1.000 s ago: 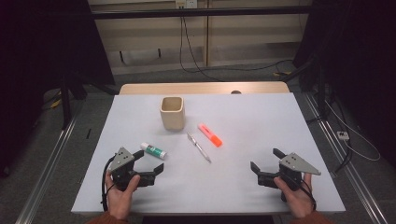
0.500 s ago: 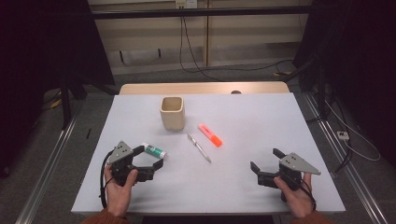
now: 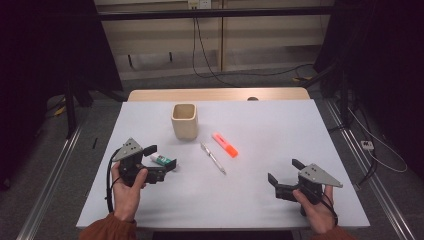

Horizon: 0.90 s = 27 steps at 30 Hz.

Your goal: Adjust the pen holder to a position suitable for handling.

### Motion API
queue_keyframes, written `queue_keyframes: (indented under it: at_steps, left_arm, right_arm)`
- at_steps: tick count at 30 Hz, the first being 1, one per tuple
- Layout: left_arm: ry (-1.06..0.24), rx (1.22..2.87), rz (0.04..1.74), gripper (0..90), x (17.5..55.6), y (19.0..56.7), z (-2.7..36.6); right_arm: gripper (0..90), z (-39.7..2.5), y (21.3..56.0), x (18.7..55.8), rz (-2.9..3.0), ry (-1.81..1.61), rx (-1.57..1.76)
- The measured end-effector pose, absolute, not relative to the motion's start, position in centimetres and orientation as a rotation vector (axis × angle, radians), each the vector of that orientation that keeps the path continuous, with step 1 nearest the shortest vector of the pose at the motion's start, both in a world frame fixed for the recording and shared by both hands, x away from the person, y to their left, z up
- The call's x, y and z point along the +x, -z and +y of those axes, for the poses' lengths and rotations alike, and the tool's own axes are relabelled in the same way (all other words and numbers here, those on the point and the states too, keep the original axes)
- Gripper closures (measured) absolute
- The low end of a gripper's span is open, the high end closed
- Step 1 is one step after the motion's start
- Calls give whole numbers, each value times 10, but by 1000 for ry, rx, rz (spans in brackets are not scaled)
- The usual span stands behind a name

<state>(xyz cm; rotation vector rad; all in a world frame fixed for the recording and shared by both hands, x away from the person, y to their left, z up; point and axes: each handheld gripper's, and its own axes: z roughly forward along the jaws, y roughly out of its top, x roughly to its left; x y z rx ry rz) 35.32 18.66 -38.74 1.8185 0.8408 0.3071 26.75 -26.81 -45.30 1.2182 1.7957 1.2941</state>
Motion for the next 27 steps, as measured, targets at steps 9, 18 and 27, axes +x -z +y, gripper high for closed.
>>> queue_keyframes:
  at_steps: [9, 18, 27]
  left_arm:
    - [-316, 1894, 864, 88, 379, 380, 176]
    - [-288, 1893, 953, 87, 408, 375, 175]
    - [-361, 1843, 943, 97, 441, 367, 175]
  right_arm:
    - [28, -269, 453, 268, 1799, -1295, 1216]
    - [28, -268, 453, 269, 1798, -1290, 1219]
    - [28, -266, 453, 269, 1804, -1285, 1217]
